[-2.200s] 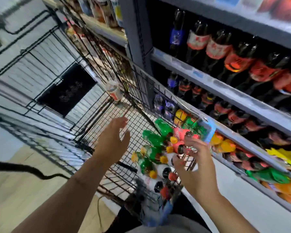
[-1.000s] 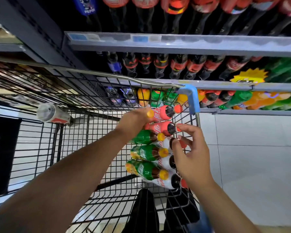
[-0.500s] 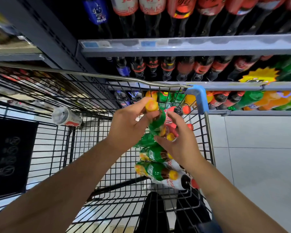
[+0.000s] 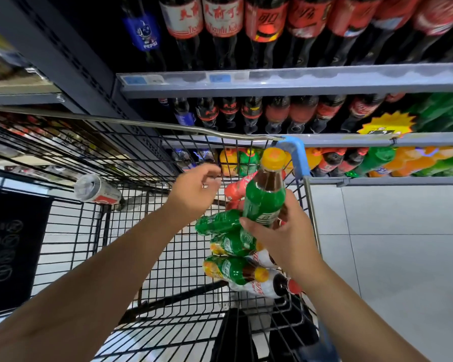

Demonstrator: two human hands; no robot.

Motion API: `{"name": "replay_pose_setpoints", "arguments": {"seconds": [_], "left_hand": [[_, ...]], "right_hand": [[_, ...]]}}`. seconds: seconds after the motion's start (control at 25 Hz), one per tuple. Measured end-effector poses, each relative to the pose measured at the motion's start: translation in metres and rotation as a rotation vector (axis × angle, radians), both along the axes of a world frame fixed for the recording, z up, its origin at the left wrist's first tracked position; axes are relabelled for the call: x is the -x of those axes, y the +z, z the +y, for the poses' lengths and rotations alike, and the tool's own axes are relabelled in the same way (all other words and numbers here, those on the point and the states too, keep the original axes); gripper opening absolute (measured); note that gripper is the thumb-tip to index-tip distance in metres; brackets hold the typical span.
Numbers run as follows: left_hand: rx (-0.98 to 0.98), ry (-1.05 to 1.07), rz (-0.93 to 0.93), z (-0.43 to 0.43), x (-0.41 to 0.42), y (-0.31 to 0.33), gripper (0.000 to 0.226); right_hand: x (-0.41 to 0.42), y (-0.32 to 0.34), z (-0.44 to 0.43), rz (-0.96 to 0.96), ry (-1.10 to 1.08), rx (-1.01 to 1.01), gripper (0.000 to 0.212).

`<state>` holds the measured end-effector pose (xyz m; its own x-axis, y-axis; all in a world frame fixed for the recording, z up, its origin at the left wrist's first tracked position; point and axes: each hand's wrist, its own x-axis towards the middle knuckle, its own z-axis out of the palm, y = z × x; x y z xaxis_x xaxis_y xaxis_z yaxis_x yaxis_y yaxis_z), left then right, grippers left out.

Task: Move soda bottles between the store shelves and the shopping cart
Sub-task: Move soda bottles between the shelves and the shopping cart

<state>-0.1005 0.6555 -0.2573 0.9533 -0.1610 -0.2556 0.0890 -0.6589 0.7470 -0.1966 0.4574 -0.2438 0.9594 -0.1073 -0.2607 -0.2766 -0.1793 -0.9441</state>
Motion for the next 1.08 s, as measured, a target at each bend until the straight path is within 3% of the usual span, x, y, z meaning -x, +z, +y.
{"name": "replay_pose_setpoints", "arguments": {"seconds": [0.12, 0.24, 0.4, 0.52, 0.64, 0.88, 1.08], "left_hand": [[-0.274, -0.21, 0.233, 0.007, 0.001, -0.058, 0.056], [-0.219, -0.268, 0.386, 0.006, 0.002, -0.101, 0.073], [-0.118, -0.269, 0.556, -0.001, 0.003, -0.127, 0.078], [-0.163, -0.365, 0.511, -0.003, 0.003, -0.126, 0.074], [-0.057, -0.406, 0.467, -0.006, 0.004, -0.122, 0.05], [-0.194, -0.27, 0.249, -0.003, 0.02, -0.107, 0.049], [0.026, -0.123, 0.263, 0.03, 0.036, -0.067, 0.054]], "right_hand": [[0.007, 0.002, -0.006, -0.007, -0.031, 0.007, 0.056], [0.009, 0.0, -0.005, -0.027, -0.019, 0.018, 0.056], [0.007, -0.004, -0.006, -0.026, -0.025, 0.007, 0.057], [0.004, -0.004, -0.009, -0.027, -0.032, 0.007, 0.054], [0.001, -0.006, -0.008, -0.02, -0.028, 0.012, 0.053], [0.0, -0.005, -0.007, -0.002, -0.033, 0.044, 0.054], [0.002, 0.004, -0.001, 0.004, -0.064, 0.036, 0.05]]}}
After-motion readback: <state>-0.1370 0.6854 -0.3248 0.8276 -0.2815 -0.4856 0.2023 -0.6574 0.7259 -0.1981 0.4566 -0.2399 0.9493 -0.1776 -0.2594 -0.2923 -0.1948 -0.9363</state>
